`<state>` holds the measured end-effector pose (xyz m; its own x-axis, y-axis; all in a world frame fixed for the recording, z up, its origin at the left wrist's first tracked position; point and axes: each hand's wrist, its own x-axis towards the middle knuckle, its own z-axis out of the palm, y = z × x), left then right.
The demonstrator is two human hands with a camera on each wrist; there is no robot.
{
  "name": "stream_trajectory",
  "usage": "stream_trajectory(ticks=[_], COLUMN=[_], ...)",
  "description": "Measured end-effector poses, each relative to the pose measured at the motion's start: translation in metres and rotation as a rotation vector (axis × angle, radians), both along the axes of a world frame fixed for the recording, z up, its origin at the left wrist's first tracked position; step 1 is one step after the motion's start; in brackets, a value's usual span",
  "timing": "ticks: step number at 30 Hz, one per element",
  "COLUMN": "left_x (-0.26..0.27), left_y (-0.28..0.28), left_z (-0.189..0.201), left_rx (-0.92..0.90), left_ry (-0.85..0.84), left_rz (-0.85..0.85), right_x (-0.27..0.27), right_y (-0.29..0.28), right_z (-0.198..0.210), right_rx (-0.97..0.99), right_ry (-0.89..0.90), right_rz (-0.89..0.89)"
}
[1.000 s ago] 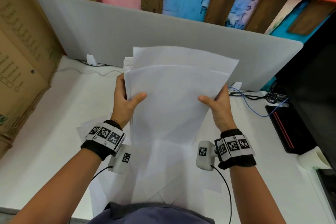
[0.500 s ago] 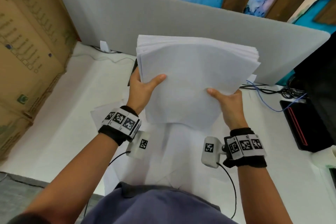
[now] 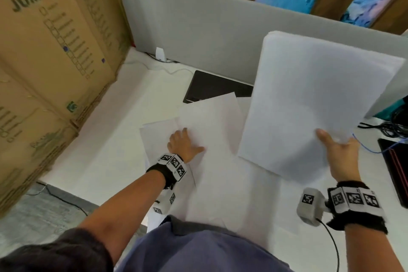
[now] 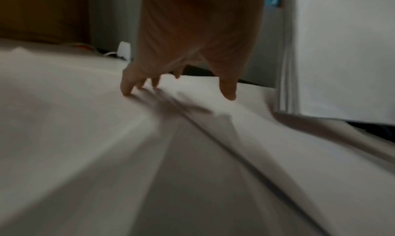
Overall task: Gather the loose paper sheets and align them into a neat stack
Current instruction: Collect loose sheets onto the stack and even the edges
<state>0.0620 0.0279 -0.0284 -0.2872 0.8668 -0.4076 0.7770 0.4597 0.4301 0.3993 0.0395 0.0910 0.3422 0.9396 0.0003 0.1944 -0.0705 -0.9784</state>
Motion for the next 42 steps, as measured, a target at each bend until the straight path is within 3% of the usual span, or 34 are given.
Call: stream_trajectory(ticks=[3, 6, 10, 18, 23, 28, 33, 38, 42], left_x=[0.006, 0.028, 0.048, 0.039, 0.037, 0.029, -0.012, -0.050, -0.033], left_y=[-0.003, 0.005, 0.015, 0.029, 0.019, 0.021, 0.048, 0.060, 0.062], left_z=[-0.001, 0.007, 0.011, 0.000, -0.012, -0.016, 0.037, 0.102, 0.119], left_rx=[-0.040, -0.082, -0.112, -0.018, 0.064, 0.261, 0.496, 0.714, 0.692], left_ry=[0.044, -0.018, -0.071, -0.371, -0.296, -0.611, -0.798, -0.854, -0.867], left_rz=[0.137, 0.279, 0.307, 0.429, 0.252, 0.237, 0.259, 0.270, 0.190], right_x=[0.011, 0.020, 0.028, 0.025, 0.021, 0.018, 0.023, 0.025, 0.014], right_y=[-0.002, -0.004, -0.006, -0.003, 0.001, 0.001, -0.003, -0.007, -0.005], right_z=[0.015, 0.018, 0.012, 0.015, 0.015, 0.017, 0.019, 0.013, 0.011], right_rx=[0.064, 0.093, 0.123, 0.094, 0.083, 0.091, 0.071, 0.047, -0.009], right_ry=[0.033, 0.029, 0.042, 0.021, 0.041, 0.063, 0.062, 0.058, 0.064], right_rz=[-0.102, -0.128, -0.119, -0.135, -0.127, -0.111, -0.111, -0.162, -0.113])
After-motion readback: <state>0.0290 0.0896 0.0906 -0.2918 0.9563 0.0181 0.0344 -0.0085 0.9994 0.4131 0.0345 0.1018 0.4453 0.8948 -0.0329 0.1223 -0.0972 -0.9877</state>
